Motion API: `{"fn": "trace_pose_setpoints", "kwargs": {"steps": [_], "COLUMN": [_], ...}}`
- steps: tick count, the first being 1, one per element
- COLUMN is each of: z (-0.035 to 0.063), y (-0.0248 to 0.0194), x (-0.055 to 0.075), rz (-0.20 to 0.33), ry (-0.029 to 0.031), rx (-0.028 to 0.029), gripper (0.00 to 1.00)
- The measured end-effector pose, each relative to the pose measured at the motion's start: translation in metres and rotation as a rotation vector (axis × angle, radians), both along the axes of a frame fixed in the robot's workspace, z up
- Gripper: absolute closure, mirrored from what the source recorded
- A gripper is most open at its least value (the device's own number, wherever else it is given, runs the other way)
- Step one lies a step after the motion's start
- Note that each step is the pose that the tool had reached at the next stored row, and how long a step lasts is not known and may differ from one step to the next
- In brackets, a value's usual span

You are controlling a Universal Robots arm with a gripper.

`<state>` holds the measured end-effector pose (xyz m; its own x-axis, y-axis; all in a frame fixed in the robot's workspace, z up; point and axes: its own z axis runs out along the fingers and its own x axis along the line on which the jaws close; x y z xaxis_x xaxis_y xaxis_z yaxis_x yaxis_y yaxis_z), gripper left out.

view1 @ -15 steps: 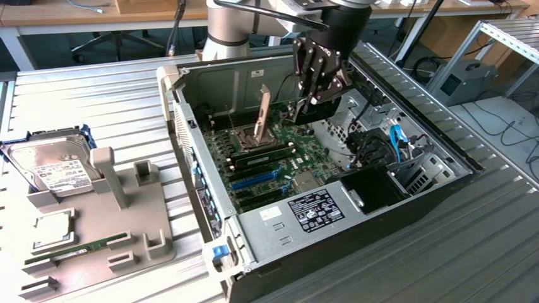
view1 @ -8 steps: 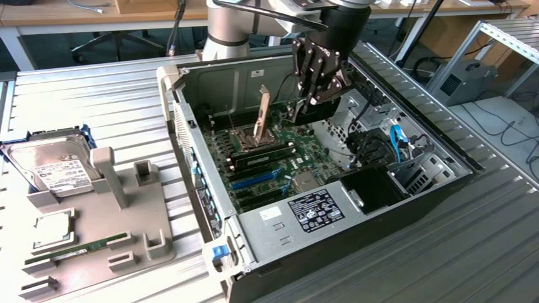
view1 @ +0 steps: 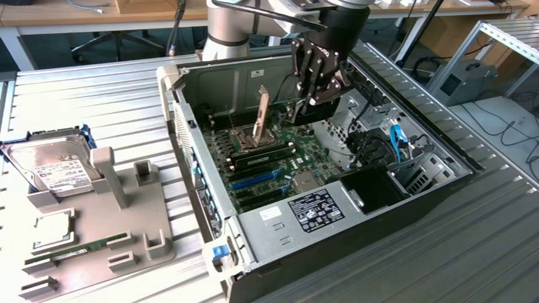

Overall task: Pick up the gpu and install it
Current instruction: 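Insert the gpu into the slot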

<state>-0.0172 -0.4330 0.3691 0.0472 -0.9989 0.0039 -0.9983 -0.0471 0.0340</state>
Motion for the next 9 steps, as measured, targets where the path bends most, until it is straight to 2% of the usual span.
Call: {"fn": "trace_pose_setpoints", "kwargs": {"steps": [9], "z": [-0.0007], "y": [0.0], "x": [-0.0024], "rz": [0.0], "ry": [0.0], "rx": [-0.0006], "gripper": [0.74]}}
